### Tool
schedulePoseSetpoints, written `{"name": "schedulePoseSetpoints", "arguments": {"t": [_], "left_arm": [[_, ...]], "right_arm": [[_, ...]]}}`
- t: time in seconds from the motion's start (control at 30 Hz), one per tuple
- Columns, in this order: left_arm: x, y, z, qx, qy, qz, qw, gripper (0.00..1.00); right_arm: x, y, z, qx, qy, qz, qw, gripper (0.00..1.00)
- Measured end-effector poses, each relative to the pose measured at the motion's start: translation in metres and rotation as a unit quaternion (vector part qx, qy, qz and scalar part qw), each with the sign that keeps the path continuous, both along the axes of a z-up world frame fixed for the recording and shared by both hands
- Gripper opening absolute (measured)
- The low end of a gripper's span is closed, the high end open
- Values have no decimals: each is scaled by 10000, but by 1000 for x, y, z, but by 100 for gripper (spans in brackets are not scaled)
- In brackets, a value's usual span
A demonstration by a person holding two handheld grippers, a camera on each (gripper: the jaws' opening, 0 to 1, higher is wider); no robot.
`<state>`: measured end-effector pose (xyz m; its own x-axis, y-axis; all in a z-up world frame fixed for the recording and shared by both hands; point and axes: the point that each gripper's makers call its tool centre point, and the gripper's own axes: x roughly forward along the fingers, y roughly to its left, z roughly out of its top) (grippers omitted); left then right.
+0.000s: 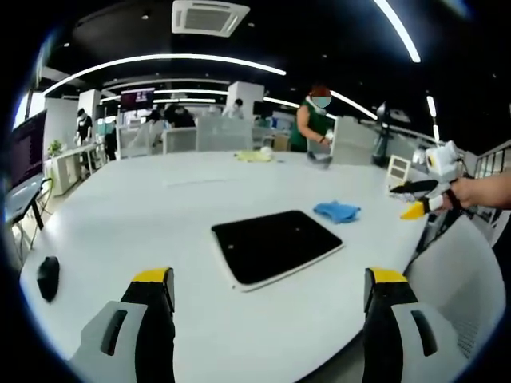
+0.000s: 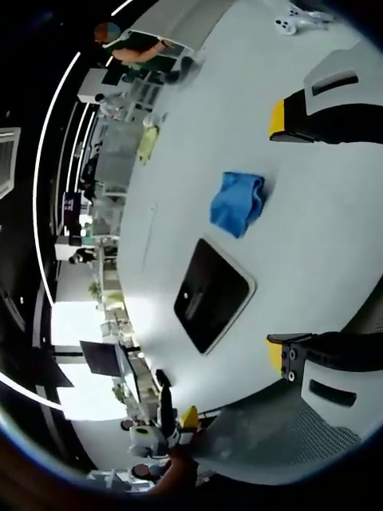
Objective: Wipe the mirror surface with the cleaning cloth until all visible marks leave the cleaned area.
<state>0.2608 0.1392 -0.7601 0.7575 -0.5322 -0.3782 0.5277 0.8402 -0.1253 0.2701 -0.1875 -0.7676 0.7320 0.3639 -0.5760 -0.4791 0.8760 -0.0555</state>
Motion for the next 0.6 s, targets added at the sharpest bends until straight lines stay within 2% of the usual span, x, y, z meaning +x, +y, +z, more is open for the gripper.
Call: {"name": "schedulePoseSetpoints", "arguments": {"t": [0.17,0.37,0.6], "left_arm": [[2,8,0,-12,14,188,9998,99],[0,4,-5,164,73,42,9998,99],[1,4,-4,89,58,74,9999,99]], "right_arm": [[-1,0,-5,-34,53,22,10000,100],[-1,-1,-6,-21,66,-39,10000,100],[-4,-4,-5,81,45,-179,9998,100]]}}
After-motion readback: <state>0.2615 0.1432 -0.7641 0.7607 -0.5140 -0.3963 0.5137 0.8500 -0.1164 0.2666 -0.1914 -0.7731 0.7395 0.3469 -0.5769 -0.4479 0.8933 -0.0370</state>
